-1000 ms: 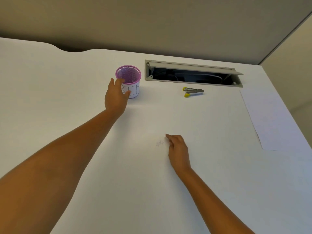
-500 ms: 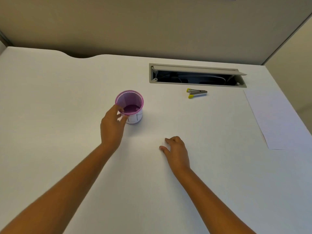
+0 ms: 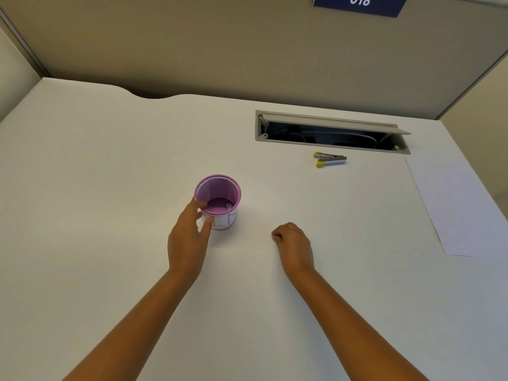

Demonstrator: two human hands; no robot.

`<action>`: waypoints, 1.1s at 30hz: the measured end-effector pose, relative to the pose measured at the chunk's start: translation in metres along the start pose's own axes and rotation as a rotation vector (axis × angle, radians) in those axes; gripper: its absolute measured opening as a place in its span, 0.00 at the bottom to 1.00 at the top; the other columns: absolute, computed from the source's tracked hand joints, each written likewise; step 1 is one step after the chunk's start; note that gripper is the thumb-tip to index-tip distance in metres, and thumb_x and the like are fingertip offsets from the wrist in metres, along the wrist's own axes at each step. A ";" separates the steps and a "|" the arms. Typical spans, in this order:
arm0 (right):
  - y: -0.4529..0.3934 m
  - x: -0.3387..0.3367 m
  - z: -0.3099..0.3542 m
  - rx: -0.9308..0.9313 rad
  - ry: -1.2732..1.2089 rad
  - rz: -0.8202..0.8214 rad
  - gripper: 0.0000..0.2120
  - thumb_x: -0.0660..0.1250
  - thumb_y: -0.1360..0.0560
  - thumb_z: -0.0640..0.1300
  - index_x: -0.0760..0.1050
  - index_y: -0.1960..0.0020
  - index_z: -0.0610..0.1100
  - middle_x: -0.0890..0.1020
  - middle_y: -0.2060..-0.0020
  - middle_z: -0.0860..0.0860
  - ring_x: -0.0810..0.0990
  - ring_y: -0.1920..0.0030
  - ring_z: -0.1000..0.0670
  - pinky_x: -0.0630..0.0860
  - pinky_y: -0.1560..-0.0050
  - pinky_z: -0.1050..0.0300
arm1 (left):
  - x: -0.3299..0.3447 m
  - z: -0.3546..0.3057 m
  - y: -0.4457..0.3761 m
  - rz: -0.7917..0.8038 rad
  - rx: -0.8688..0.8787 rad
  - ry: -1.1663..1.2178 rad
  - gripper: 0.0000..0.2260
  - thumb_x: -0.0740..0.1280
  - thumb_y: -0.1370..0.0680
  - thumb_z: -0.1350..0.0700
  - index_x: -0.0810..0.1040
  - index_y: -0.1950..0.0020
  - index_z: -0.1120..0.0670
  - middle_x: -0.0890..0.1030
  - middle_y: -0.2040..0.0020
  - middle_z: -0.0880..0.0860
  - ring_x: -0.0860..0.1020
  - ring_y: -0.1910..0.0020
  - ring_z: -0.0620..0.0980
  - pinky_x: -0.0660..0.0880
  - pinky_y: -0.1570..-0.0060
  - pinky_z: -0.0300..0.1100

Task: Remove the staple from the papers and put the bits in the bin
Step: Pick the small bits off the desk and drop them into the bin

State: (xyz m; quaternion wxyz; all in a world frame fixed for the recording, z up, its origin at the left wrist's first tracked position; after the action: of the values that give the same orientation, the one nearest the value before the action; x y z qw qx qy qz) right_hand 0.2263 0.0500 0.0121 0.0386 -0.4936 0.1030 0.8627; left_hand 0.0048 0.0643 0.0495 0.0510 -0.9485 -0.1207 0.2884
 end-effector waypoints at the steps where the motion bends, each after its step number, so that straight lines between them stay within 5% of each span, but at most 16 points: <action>1: -0.001 0.000 0.000 0.006 0.014 0.009 0.08 0.60 0.25 0.36 0.78 0.51 0.37 0.80 0.51 0.44 0.79 0.50 0.45 0.77 0.49 0.53 | 0.001 0.002 0.002 0.007 -0.015 0.007 0.20 0.66 0.24 0.57 0.66 0.35 0.47 0.75 0.39 0.45 0.78 0.45 0.46 0.76 0.53 0.44; 4: -0.004 0.000 0.001 0.020 0.023 0.005 0.08 0.60 0.27 0.34 0.78 0.52 0.35 0.81 0.51 0.40 0.80 0.49 0.40 0.78 0.48 0.47 | 0.005 0.012 0.018 0.014 -0.085 0.092 0.31 0.65 0.24 0.59 0.53 0.27 0.46 0.65 0.28 0.46 0.73 0.38 0.47 0.73 0.45 0.46; 6: -0.004 -0.001 0.001 0.024 -0.005 0.001 0.08 0.60 0.25 0.36 0.78 0.50 0.39 0.82 0.52 0.45 0.80 0.51 0.45 0.78 0.50 0.54 | 0.007 0.024 0.034 -0.013 -0.133 0.094 0.31 0.64 0.23 0.60 0.51 0.26 0.47 0.62 0.27 0.47 0.71 0.34 0.49 0.70 0.43 0.45; 13: -0.004 -0.008 -0.006 0.128 -0.211 -0.041 0.05 0.63 0.25 0.39 0.73 0.49 0.42 0.79 0.61 0.51 0.78 0.60 0.51 0.75 0.58 0.58 | 0.012 0.053 0.078 0.071 -0.105 -0.113 0.26 0.63 0.24 0.63 0.59 0.28 0.57 0.67 0.30 0.56 0.68 0.33 0.54 0.66 0.35 0.48; 19: -0.004 -0.014 -0.023 0.321 -0.574 -0.098 0.07 0.68 0.28 0.36 0.70 0.57 0.43 0.82 0.61 0.48 0.79 0.61 0.51 0.70 0.69 0.74 | 0.014 0.051 0.077 0.087 -0.096 -0.161 0.23 0.63 0.25 0.64 0.63 0.30 0.60 0.70 0.33 0.59 0.70 0.35 0.57 0.65 0.36 0.48; 25: -0.010 -0.016 -0.028 0.588 -1.154 0.010 0.12 0.70 0.29 0.34 0.70 0.51 0.41 0.79 0.60 0.44 0.78 0.62 0.50 0.78 0.52 0.56 | 0.015 0.051 0.076 0.094 -0.093 -0.195 0.21 0.60 0.25 0.58 0.66 0.32 0.62 0.73 0.35 0.59 0.71 0.36 0.58 0.65 0.36 0.48; 29: -0.022 -0.030 0.012 0.508 -1.407 0.087 0.15 0.68 0.28 0.31 0.66 0.45 0.38 0.77 0.59 0.43 0.78 0.59 0.51 0.82 0.54 0.58 | 0.017 0.052 0.076 0.110 -0.084 -0.227 0.20 0.62 0.24 0.61 0.67 0.33 0.62 0.73 0.35 0.60 0.71 0.35 0.58 0.65 0.35 0.48; 33: -0.034 -0.044 0.071 0.352 -1.377 0.192 0.15 0.68 0.28 0.33 0.67 0.45 0.39 0.78 0.56 0.44 0.79 0.57 0.51 0.80 0.54 0.60 | 0.017 0.052 0.077 0.109 -0.099 -0.252 0.20 0.58 0.25 0.57 0.68 0.34 0.63 0.74 0.36 0.61 0.72 0.37 0.60 0.67 0.36 0.51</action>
State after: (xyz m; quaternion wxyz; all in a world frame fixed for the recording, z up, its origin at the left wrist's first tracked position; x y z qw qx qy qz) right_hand 0.1942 0.0998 0.0801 0.0978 0.1878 0.2359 0.9484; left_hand 0.0047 -0.0043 -0.0151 -0.0272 -0.9113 -0.0887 0.4011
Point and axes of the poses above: each hand's wrist, its own y-axis away from the middle knuckle, its own x-axis out of the palm, z = x × y, the point moved 5 cm from there along -y, towards the middle knuckle
